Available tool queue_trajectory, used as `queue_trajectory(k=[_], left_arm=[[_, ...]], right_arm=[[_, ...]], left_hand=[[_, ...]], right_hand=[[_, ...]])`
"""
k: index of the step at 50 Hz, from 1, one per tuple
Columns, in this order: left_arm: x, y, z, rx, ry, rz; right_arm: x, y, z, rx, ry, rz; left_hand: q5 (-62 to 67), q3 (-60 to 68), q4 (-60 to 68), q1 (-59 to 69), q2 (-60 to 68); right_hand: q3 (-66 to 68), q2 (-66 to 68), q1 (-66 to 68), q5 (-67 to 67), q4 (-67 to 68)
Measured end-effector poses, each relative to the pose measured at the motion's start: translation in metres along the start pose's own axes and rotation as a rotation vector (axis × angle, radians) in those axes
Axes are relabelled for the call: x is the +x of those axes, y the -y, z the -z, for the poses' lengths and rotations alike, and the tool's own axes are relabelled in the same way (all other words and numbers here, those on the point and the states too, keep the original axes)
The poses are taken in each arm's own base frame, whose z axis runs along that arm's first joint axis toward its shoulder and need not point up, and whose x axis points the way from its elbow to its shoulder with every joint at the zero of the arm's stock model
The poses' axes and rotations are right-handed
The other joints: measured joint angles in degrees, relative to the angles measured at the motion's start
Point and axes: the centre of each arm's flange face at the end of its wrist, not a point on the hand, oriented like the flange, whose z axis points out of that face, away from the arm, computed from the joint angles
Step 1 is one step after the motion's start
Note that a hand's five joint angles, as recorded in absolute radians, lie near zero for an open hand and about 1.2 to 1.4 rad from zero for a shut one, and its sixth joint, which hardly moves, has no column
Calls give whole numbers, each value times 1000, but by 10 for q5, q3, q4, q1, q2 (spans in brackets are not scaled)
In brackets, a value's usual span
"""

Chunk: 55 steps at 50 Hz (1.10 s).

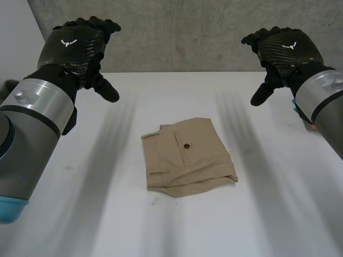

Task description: Fold the laundry.

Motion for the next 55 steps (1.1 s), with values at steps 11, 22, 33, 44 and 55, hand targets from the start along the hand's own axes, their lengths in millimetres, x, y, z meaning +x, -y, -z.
queue_trajectory(k=[11, 22, 33, 44, 55], left_arm=[[25, -36, -6, -128, -149, -5], [60, -127, -30, -350, -206, -64], [68, -191, -40, -465, -184, -206], [77, -207, -38, -485, -206, -224], [78, -201, -40, -469, -210, -216]], right_arm=[[-24, -33, 0, -154, 153, 88], [-61, -96, -13, -318, 308, 142], [-78, -158, -38, -382, 325, 103], [-80, -169, -43, -375, 323, 101], [-78, -166, -44, -368, 316, 110]], left_hand=[[0, 0, 0, 0, 0], [0, 1, 1, 2, 1], [0, 1, 1, 2, 1], [0, 1, 1, 2, 1], [0, 1, 1, 2, 1]], right_hand=[[0, 0, 0, 0, 0], [0, 0, 0, 0, 0], [0, 0, 0, -3, 0], [0, 0, 0, -3, 0], [0, 0, 0, -3, 0]])
